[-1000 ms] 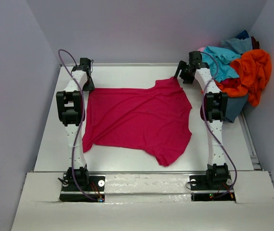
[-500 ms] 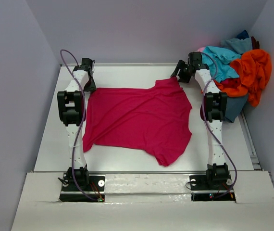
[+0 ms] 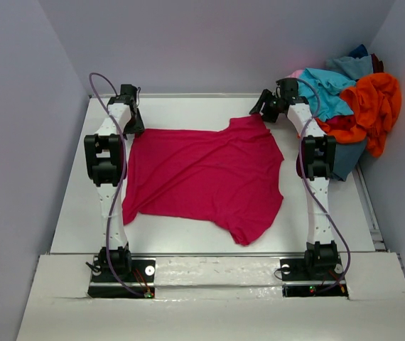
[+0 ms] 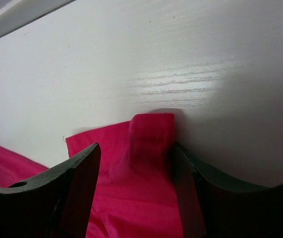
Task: Fold and stack the t-shirts
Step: Flatten the tshirt out
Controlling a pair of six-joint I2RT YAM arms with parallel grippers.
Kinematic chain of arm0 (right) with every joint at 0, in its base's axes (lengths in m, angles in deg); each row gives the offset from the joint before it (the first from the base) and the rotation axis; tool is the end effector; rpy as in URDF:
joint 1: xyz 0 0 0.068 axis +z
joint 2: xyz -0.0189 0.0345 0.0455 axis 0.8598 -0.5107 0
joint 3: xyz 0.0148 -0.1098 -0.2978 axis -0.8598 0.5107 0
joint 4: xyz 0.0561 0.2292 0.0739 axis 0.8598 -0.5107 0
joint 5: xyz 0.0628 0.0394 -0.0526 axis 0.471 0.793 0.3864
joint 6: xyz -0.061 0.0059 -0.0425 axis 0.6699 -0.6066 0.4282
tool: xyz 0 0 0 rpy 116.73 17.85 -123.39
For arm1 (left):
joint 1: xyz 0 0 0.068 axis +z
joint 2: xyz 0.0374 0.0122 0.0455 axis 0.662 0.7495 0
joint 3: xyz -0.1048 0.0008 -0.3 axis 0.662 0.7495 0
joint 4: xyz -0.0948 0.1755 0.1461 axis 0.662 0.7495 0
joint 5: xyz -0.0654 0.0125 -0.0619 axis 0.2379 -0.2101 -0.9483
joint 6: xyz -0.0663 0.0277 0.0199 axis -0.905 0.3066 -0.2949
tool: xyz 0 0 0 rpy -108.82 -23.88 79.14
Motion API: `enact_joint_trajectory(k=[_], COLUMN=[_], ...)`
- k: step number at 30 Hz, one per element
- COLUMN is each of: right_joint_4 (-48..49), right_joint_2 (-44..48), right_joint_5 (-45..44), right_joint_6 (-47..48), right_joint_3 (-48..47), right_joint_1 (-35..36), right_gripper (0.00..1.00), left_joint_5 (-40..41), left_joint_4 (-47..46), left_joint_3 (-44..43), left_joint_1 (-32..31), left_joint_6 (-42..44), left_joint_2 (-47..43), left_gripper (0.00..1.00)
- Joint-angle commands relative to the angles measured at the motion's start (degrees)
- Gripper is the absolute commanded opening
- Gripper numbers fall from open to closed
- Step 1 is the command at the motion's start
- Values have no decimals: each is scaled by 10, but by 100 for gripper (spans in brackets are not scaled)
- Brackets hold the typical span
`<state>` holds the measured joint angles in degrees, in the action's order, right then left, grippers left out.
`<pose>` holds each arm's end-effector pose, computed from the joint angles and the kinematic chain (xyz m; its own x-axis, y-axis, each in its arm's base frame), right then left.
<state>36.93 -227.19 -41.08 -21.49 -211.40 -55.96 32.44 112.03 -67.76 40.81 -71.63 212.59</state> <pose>0.6242 0.0590 0.1664 -0.7797 0.3782 -0.4991 0.0547 0.8351 0.5474 0.5566 0.0054 0.1968 -0.8062 -0.2244 -0.5474 -0.2868 0.9575 0.0299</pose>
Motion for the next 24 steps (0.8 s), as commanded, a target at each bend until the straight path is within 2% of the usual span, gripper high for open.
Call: enact_joint_trajectory(k=[1,2,7,15,24], right_joint_4=[-63,-63,-63,-64,-66], right_joint_2=[-13,-12,-13,-12,-5], right_joint_5=[-10,-10,-12,-12,-13], right_joint_6=[6,7,8,10,15], right_joint_3=[31,32,32,32,47], right_joint_1=[2,2,2,2,2], right_gripper=[64,64,64,64,64], left_joint_5=[-36,-39,-45,-91,-95], left_joint_4=[-20,-23,-45,-64,-66], left_joint_3=[6,10,23,7,-28], left_joint_1=[-3,-3,-3,3,34], left_joint_6=[11,10,14,18,16], left_joint_2=[-62,-64,-83,-39,0], left_gripper=[62,66,68,69,69])
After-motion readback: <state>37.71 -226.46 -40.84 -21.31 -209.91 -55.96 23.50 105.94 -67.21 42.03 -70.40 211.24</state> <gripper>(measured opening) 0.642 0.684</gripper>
